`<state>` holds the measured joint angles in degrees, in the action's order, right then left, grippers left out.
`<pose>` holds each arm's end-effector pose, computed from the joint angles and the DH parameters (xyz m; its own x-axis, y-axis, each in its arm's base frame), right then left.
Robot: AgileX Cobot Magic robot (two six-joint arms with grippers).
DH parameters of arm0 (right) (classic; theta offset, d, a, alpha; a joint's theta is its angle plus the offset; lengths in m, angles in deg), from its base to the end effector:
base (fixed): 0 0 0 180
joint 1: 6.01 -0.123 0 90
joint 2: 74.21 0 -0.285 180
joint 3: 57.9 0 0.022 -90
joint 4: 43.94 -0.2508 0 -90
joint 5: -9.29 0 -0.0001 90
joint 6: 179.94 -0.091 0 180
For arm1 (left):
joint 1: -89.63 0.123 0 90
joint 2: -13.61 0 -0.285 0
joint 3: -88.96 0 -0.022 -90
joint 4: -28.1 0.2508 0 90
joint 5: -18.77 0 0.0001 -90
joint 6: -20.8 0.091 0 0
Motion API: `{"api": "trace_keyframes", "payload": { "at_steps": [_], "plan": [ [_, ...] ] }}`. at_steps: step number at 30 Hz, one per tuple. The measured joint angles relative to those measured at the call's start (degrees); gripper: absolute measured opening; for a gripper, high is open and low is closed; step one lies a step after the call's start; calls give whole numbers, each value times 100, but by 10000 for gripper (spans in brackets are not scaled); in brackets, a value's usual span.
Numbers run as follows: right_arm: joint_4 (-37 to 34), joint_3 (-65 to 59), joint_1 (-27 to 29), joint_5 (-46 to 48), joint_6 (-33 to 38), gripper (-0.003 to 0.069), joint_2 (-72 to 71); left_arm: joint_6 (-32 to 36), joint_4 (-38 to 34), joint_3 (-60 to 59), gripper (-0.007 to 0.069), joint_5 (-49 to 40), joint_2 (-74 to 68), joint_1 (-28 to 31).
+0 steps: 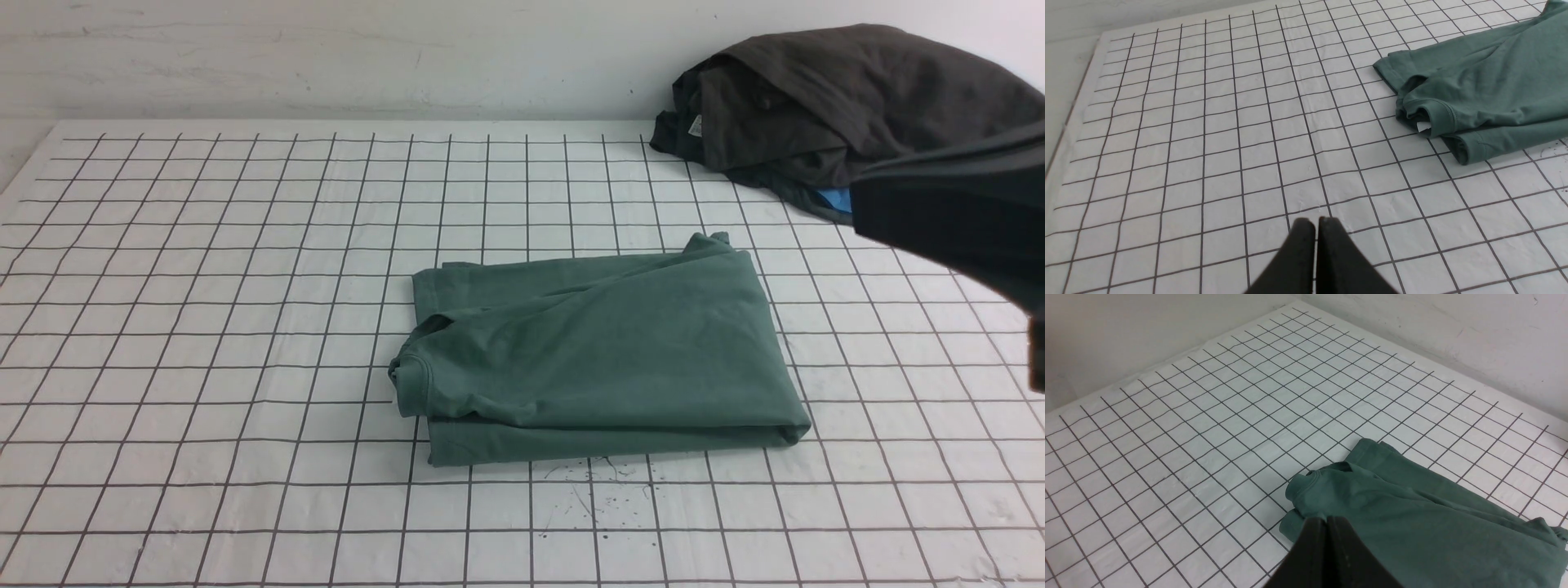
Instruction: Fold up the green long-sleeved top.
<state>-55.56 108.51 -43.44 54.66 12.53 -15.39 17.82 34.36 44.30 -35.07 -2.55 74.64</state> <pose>0.1230 0.1106 0.4224 -0.3097 -0.3294 -0.8919 -0.7277 0.6859 -0.0006 0.0184 0.0034 0.3061 -0.3982 0.1196 -0.9095 0.1853 0.9815 0.0480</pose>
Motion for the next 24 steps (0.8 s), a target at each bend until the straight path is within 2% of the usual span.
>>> {"api": "trace_keyframes", "payload": {
  "at_steps": [8, 15, 19, 21, 24],
  "plan": [
    [15, -86, 0, -481, 0, -14, 0, 0, 0, 0, -7, 0, 0, 0],
    [582, -998, 13, -1416, -306, -14, -192, 0, -6, 0, -7, 0, 0, 0],
    [912, -1803, 234, -2042, -889, -14, -746, 0, -6, 0, -7, 0, 0, 0],
    [1124, -2591, 620, -2590, -1287, -14, -1355, 0, -6, 0, -7, 0, 0, 0],
    [1231, -3156, 1039, -2881, -1460, -14, -1877, 0, -6, 0, -7, 0, 0, 0]
  ]
}}
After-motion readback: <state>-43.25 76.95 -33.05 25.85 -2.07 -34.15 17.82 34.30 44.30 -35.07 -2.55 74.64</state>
